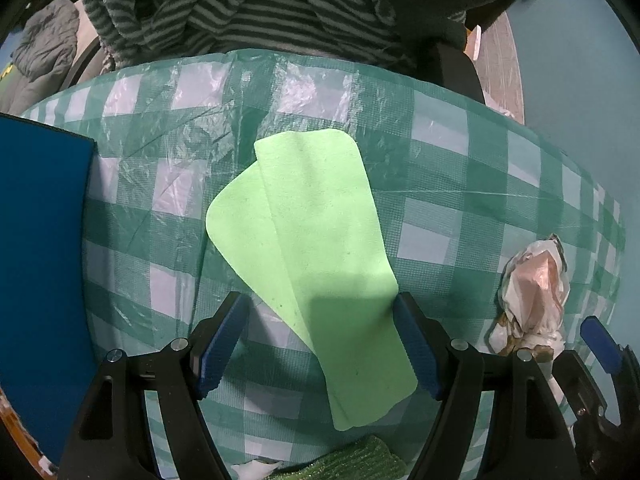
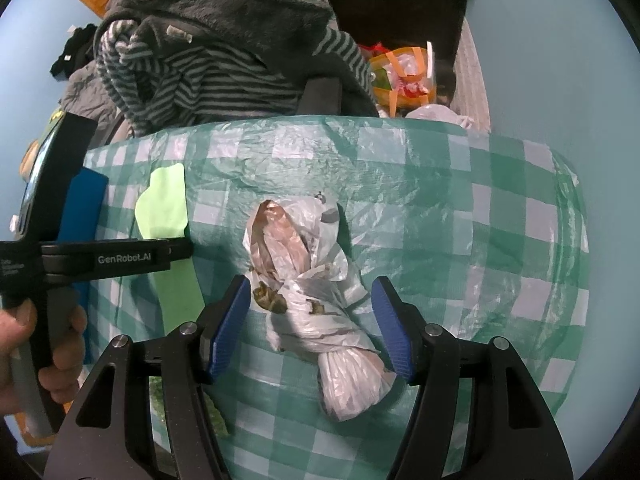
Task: Organize soft objects
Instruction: 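Close the left gripper on the lime-green cloth while the right holds the bag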
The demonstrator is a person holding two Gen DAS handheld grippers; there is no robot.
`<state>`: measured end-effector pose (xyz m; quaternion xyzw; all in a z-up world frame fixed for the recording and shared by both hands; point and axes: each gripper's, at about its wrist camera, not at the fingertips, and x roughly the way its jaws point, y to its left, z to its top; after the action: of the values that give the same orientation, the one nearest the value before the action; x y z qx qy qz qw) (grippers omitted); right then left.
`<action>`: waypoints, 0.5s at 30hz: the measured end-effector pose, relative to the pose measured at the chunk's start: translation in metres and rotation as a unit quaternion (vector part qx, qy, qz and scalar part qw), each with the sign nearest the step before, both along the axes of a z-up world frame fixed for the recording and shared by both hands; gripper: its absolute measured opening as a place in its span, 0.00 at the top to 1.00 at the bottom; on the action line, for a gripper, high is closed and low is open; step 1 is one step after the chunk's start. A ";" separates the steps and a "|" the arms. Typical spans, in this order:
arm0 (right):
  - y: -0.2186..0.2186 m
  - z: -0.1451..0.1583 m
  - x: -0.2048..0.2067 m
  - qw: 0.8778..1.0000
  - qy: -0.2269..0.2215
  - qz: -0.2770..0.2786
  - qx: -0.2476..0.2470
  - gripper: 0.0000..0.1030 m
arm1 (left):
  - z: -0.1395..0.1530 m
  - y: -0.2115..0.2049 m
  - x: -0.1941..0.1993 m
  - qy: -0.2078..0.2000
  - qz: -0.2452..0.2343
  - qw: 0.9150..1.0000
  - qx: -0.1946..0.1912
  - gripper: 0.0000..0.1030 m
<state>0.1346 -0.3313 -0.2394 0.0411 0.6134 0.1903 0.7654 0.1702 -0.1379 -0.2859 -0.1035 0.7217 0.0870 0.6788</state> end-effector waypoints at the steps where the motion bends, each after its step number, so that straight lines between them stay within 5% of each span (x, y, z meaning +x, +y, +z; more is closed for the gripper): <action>1: 0.001 0.000 0.000 1.000 0.001 0.002 0.000 0.38 | 0.000 -0.001 -0.001 -0.001 -0.001 1.000 0.001 0.25; 8: 0.004 -0.002 0.006 1.000 0.005 0.016 -0.009 0.37 | 0.006 -0.005 -0.004 -0.010 -0.026 1.000 0.005 0.44; 15: 0.010 -0.004 0.009 0.999 0.003 0.034 -0.021 0.37 | 0.010 -0.008 -0.004 -0.013 -0.058 0.998 0.003 0.89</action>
<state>0.1432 -0.3217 -0.2431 0.0051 0.6202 0.2032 0.7576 0.1658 -0.1463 -0.2757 -0.0607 0.7175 0.0481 0.6923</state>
